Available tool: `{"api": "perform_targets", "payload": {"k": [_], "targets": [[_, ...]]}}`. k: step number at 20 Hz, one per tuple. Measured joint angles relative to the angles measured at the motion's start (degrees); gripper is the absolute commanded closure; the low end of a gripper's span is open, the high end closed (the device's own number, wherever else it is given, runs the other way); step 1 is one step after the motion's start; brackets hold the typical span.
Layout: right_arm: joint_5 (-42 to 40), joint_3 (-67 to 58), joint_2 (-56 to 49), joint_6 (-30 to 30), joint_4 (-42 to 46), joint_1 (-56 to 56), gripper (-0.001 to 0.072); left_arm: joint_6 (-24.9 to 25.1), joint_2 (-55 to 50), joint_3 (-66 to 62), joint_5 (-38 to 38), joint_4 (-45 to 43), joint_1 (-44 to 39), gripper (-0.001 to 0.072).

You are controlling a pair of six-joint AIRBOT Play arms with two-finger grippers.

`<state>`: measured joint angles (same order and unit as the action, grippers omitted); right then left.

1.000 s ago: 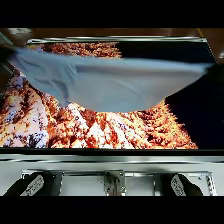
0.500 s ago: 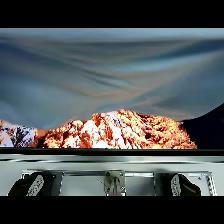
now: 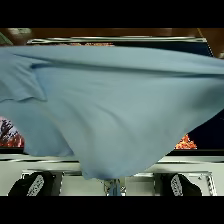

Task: Fold the shirts.

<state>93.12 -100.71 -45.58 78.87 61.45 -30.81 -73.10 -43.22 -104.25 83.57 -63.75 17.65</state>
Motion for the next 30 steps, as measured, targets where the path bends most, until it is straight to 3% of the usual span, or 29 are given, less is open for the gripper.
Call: {"api": "perform_targets", "payload": {"k": [7, 10, 15, 19, 20, 21, 22, 23, 26, 28, 30], "targets": [[-0.8, 7.0, -18.0, 0.9, 3.9, 3.8, 0.0655, 2.9, -12.5, 14.6, -3.5, 0.5, -0.5, 0.0665], [-9.3, 7.7, -26.9, 2.6, 7.5, 9.6, 0.0654, 3.2, -20.9, 16.2, -9.5, 3.1, -1.9, 0.0664], [-30.8, 8.2, -39.7, 9.9, 11.1, 17.6, 0.0653, 3.3, -35.3, 16.9, -20.5, 9.2, -6.5, 0.0664], [-37.4, 8.2, -48.3, 12.3, 11.3, 21.9, 0.0653, 3.3, -45.9, 17.1, -23.5, 11.7, -11.3, 0.0664], [-37.4, 8.2, -50.1, 12.6, 11.4, 22.6, 0.0625, 3.1, -48.0, 17.1, -23.3, 12.2, -12.5, 0.0663], [-37.0, 8.2, -51.5, 12.9, 11.3, 23.1, 0.0531, 2.7, -50.0, 17.1, -22.4, 12.6, -13.5, 0.0604], [-36.4, 8.2, -52.4, 13.1, 11.2, 23.4, 0.0299, 2.3, -51.6, 17.1, -21.4, 12.9, -14.2, 0.0439], [-35.7, 8.1, -52.9, 13.1, 11.1, 23.6, 0.0156, 1.6, -52.7, 17.0, -20.1, 13.0, -14.5, 0.0393], [-31.5, 6.3, -51.9, 11.6, 11.1, 22.8, 0.0151, -1.0, -54.2, 16.0, -13.3, 12.9, -12.7, 0.0397], [-25.6, 5.0, -49.5, 9.2, 12.7, 20.8, 0.0151, -2.4, -54.1, 15.1, -6.6, 12.5, -9.3, 0.0455], [-17.4, 4.3, -47.4, 6.9, 15.0, 17.3, 0.0151, -3.1, -52.3, 15.2, -0.1, 11.3, -5.3, 0.0426]]}}
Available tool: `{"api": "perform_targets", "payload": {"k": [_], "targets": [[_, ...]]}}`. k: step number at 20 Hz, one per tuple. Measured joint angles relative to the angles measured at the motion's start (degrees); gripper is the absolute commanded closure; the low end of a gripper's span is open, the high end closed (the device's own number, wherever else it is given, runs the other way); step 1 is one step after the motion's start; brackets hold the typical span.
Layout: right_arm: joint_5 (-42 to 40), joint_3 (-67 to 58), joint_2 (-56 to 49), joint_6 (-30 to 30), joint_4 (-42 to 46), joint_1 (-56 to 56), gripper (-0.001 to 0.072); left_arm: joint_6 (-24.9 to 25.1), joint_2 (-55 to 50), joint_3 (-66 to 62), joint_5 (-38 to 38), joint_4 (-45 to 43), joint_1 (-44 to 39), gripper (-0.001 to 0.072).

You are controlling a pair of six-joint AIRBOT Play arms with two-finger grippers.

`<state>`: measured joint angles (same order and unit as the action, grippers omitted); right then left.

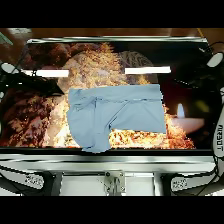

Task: Fold the shirts.

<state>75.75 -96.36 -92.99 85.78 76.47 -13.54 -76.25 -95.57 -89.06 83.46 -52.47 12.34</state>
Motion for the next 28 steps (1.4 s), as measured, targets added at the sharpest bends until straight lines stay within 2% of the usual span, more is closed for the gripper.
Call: {"api": "perform_targets", "payload": {"k": [1, 2, 3, 4, 6, 8, 11, 14, 20, 21, 22, 23, 24, 26, 28], "targets": [[4.1, -0.2, 0.7, -1.1, 0.6, -2.2, 0.0151, -0.2, 1.5, 0.9, 2.6, -0.9, 2.2, 0.0278], [8.3, -0.1, 1.1, -1.7, 0.7, -4.4, 0.0132, -0.3, 3.0, 2.3, 4.5, -1.6, 4.0, 0.0058], [12.1, 0.5, 1.5, -2.0, 0.1, -7.0, 0.0065, -0.5, 4.8, 4.8, 5.7, -2.1, 5.6, 0.0032], [15.4, 1.7, 1.8, -2.1, -1.6, -9.3, 0.0043, -0.5, 6.6, 8.0, 6.8, -2.3, 6.7, 0.0039], [19.1, 5.7, 2.1, -2.4, -6.3, -12.5, 0.0044, 0.4, 10.2, 17.0, 7.1, -2.8, 8.2, 0.0052], [20.8, 10.7, 2.3, -3.1, -11.0, -14.2, 0.0043, 1.8, 13.3, 26.9, 4.1, -2.9, 8.9, 0.0052], [18.7, 16.6, 2.4, -4.3, -17.4, -14.3, 0.0044, 4.1, 15.6, 39.7, -1.5, -0.8, 9.3, 0.0052], [14.6, 19.3, 2.4, -4.9, -20.0, -13.3, 0.0044, 7.0, 16.3, 48.9, -7.7, 3.7, 7.9, 0.0053], [11.2, 20.7, 2.5, -5.2, -21.1, -12.4, 0.0044, 9.0, 16.3, 55.3, -17.3, 10.8, 1.2, 0.0055], [11.1, 20.8, 2.5, -5.2, -21.0, -12.4, 0.0043, 9.0, 16.2, 55.6, -18.8, 12.3, 0.0, 0.0067], [10.9, 20.9, 2.5, -5.2, -20.7, -12.4, 0.0043, 8.9, 16.0, 55.7, -20.2, 13.6, -1.1, 0.0218], [10.8, 20.9, 2.5, -5.2, -20.6, -12.4, 0.0044, 8.8, 15.6, 55.9, -21.9, 14.3, -2.1, 0.0402], [10.8, 20.9, 2.5, -5.2, -20.2, -12.4, 0.0043, 8.8, 15.2, 56.1, -23.9, 14.8, -3.1, 0.0538], [10.9, 21.0, 2.5, -4.9, -18.5, -12.4, 0.0044, 9.0, 14.6, 56.2, -25.4, 16.4, -4.3, 0.0658], [12.7, 21.9, 2.5, -4.8, -15.5, -12.4, 0.0043, 10.4, 14.5, 56.2, -24.4, 17.3, -4.4, 0.0664]]}}
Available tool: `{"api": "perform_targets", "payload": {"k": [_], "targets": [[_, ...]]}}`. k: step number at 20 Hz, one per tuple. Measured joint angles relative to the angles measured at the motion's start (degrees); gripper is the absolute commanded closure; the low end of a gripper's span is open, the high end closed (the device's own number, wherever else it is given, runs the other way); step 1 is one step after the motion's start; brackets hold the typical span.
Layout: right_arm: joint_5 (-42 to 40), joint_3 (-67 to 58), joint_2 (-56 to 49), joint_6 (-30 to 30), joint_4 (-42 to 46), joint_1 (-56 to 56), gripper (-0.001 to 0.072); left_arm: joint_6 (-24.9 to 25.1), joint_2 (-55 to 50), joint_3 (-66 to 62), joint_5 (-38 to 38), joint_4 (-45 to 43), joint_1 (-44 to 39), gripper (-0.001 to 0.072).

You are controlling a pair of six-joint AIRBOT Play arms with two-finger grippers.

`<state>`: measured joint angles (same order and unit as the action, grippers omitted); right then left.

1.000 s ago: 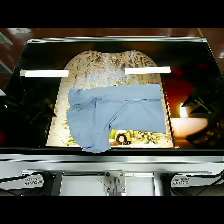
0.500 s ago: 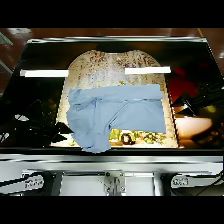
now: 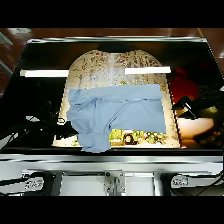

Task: Fold the shirts.

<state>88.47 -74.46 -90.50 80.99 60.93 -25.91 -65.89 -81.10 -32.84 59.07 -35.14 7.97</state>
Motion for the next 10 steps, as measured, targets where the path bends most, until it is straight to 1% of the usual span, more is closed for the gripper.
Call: {"api": "perform_targets", "payload": {"k": [2, 4, 10], "targets": [[2.1, 2.6, 0.0, -0.8, 1.7, 0.0, 0.0043, 2.0, 0.7, -0.2, 2.0, 0.8, 1.1, 0.0664], [2.0, 6.1, 0.0, -1.9, 1.9, 0.0, 0.0043, 3.5, 2.3, -0.4, 3.8, 1.1, 2.8, 0.0664], [-6.6, 13.6, 0.0, -2.5, 1.2, 0.0, 0.0043, 5.0, 8.8, -0.5, 7.6, 1.7, 7.1, 0.0664]]}}
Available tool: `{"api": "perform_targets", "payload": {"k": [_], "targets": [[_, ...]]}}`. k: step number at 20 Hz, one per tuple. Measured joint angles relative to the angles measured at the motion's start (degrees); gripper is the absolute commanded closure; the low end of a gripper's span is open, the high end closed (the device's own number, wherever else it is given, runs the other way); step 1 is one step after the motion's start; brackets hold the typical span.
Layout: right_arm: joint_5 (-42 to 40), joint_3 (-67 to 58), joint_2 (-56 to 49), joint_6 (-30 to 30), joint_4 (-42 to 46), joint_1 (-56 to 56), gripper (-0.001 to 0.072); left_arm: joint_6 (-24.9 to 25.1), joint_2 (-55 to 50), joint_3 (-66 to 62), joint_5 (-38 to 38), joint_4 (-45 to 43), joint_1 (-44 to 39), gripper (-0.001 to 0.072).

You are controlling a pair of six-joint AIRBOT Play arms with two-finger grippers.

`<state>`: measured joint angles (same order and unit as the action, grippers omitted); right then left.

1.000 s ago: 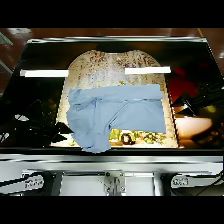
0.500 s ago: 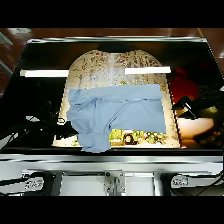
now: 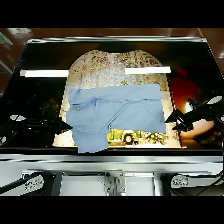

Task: Fold the shirts.

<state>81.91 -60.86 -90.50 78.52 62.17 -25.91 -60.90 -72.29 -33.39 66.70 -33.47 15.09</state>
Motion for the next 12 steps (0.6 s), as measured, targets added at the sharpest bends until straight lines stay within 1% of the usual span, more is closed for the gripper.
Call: {"api": "perform_targets", "payload": {"k": [3, 7, 8, 9, 10, 11, 12], "targets": [[-4.8, 3.6, 0.0, 1.0, -1.4, 0.0, 0.0043, 0.1, 1.4, 0.0, 0.7, 0.1, 0.6, 0.0664], [-9.0, 8.4, 0.1, 0.8, -6.9, 0.2, 0.0047, 0.2, 2.1, 0.0, 0.9, 0.1, 0.8, 0.0664], [-9.7, 9.3, 0.1, 0.7, -8.0, 0.6, 0.0143, 0.2, 2.1, 0.0, 0.8, 0.1, 0.9, 0.0664], [-10.8, 10.1, 0.1, 0.3, -8.6, 1.6, 0.0359, 0.2, 2.2, 0.0, 0.6, 0.2, 0.9, 0.0664], [-12.1, 10.7, 0.0, 0.0, -8.5, 2.6, 0.0637, 0.2, 2.2, -0.1, 0.3, 0.1, 0.9, 0.0665], [-13.2, 10.9, 0.0, -0.7, -8.2, 3.9, 0.0653, 0.2, 2.2, -0.3, 0.1, 0.1, 0.9, 0.0666], [-13.6, 10.7, 0.1, -1.4, -8.5, 5.0, 0.0654, 0.2, 2.3, -0.8, 0.1, 0.0, 0.9, 0.0667]]}}
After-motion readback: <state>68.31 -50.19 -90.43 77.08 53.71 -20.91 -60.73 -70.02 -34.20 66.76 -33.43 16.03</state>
